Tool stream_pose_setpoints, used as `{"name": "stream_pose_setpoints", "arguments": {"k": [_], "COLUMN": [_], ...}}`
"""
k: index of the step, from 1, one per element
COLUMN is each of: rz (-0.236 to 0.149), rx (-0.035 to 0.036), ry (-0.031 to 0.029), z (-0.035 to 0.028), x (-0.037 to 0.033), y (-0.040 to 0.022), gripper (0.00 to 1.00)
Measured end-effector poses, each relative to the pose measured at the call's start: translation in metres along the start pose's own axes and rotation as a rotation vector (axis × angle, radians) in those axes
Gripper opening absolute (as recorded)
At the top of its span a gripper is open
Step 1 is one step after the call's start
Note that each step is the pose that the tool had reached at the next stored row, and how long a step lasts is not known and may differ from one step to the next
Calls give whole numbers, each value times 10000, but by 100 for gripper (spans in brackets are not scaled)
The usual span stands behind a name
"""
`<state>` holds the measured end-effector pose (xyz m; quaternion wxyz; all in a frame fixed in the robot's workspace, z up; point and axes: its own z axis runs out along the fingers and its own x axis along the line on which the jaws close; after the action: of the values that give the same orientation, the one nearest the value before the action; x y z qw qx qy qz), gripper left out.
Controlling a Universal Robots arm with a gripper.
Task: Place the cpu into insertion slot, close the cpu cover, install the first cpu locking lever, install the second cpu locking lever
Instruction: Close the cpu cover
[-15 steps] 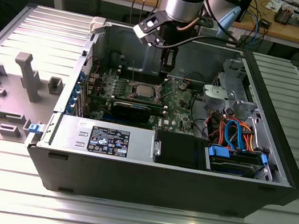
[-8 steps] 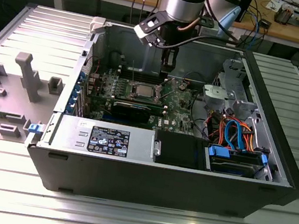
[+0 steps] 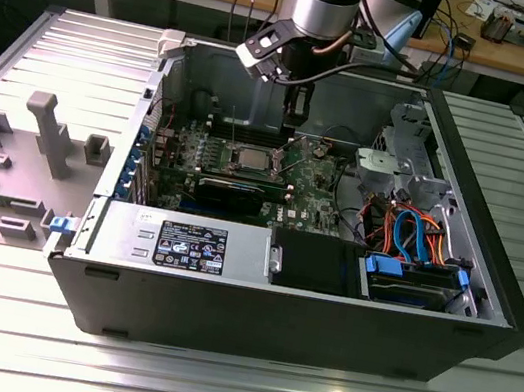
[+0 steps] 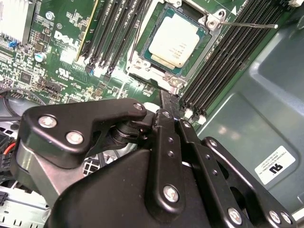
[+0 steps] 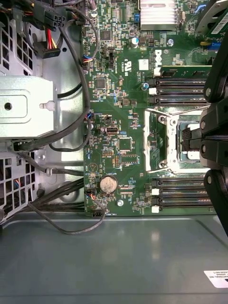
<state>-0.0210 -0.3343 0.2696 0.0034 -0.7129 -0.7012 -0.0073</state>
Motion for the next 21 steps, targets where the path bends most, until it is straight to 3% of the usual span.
{"name": "stream_pose_setpoints", "arguments": {"k": [9,14,21], "rz": [0,0,-1], "rx": [0,0,0], "ry": [-1,-1,0], "z": [0,1,1], "x": [1,2,4], "y": [26,131,230], "gripper": [11,11,11]}}
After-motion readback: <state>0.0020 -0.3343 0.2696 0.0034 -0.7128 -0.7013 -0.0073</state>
